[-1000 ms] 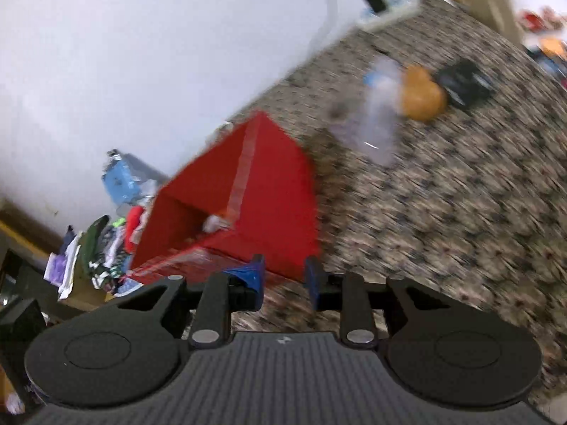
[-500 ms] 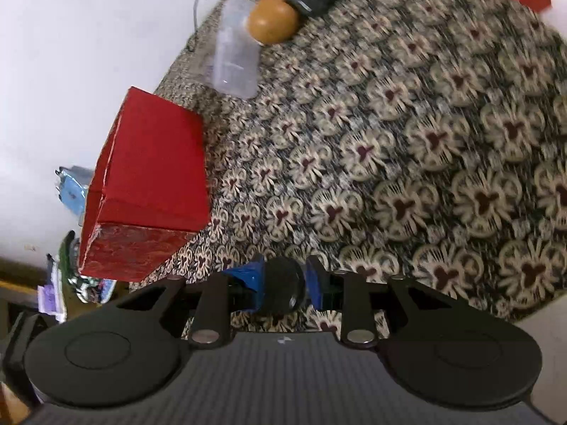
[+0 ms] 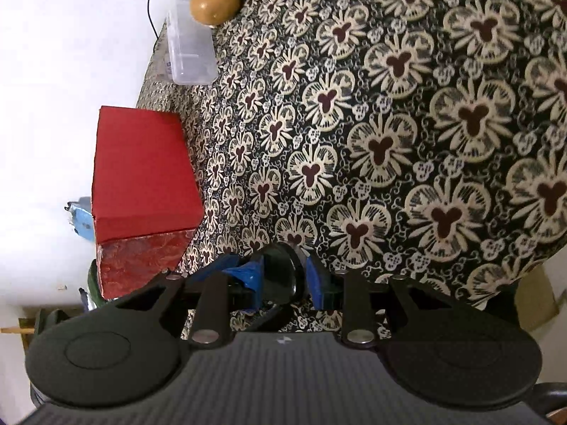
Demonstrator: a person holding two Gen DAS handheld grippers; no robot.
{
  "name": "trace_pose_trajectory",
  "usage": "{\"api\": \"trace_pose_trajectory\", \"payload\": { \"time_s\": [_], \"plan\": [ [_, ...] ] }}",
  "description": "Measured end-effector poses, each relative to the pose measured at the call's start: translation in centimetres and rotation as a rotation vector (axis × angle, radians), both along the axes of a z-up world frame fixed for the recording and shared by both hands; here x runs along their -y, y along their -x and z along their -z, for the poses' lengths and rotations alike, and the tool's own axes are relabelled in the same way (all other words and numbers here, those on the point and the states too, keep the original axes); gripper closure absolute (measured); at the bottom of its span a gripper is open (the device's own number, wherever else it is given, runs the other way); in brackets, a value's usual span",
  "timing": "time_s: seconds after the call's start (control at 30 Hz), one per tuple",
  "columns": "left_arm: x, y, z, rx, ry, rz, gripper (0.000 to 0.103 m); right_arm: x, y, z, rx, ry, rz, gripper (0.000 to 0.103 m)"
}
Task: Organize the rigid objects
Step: 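Close the right tool on the small black object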
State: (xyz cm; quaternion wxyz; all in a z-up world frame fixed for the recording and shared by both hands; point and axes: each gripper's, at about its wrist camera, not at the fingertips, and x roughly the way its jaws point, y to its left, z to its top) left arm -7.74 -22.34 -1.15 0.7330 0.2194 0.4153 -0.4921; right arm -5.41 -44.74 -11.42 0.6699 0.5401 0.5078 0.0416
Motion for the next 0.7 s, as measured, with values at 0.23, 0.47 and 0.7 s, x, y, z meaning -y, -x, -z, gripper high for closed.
{"api": "trace_pose_trajectory", "payload": {
  "time_s": [0.23, 0.47, 0.7],
  "plan": [
    [-0.8, 0.3, 0.4, 0.025, -0.012, -0.067, 0.041, 0.0, -0.9, 0.1, 0.017, -0.015, 0.016, 0.091],
    [-3.1, -1.0, 0.1, -0.006, -0.012, -0.248, 0.060, -1.8, -3.8, 0.3, 0.059, -0.022, 0.003, 0.091],
    [-5.7, -2.9, 0.1, -0.104, 0.066, -0.392, 0.063, -2.6, -4.7, -1.0, 0.115, 0.044, -0.037, 0.091]
  ]
}}
